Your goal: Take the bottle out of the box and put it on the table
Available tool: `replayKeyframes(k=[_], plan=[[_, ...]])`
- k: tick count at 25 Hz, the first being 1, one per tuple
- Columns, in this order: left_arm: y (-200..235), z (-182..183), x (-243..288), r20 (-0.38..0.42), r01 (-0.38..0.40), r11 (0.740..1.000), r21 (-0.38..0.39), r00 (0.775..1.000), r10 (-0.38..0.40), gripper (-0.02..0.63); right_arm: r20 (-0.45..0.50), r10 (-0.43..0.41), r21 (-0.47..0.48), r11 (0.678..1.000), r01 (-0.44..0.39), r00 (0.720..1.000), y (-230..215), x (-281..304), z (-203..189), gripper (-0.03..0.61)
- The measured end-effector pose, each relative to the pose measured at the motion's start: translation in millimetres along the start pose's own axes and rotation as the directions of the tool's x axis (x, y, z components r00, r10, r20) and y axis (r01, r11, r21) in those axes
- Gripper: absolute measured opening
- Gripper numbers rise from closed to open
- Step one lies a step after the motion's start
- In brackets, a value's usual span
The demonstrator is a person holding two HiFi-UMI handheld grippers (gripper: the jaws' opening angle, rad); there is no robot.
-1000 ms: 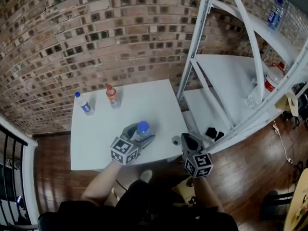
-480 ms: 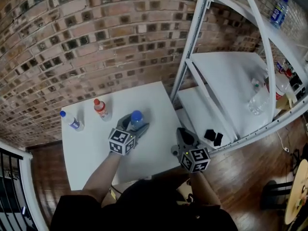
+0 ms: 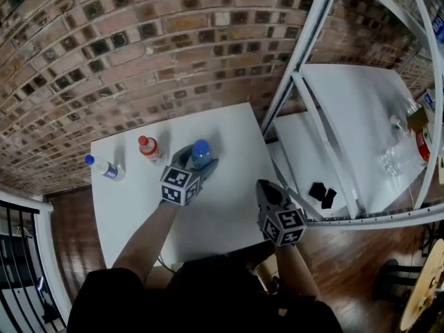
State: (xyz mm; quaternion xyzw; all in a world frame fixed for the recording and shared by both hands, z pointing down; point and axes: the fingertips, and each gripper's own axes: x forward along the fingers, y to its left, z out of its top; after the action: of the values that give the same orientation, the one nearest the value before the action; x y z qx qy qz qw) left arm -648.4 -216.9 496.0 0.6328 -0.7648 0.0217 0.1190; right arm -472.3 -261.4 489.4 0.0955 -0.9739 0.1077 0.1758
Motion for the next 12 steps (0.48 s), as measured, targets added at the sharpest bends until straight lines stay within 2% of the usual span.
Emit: replayKeyframes(k=[6,12], plan=[[20,-4,27,0.013,-0.010,1.000,-0.018,1.000,0.010,0.360,-0.030,-0.037,0.039,0.998,0.039,0.999,-18,6,-17,0.005],[11,-24,34,0.001,-0.030,0.999,0.022,1.000,0.030,0.362,-0.034,-0.060,0.064,0.996,0.062,0.998,-27,3,-24,0.005]])
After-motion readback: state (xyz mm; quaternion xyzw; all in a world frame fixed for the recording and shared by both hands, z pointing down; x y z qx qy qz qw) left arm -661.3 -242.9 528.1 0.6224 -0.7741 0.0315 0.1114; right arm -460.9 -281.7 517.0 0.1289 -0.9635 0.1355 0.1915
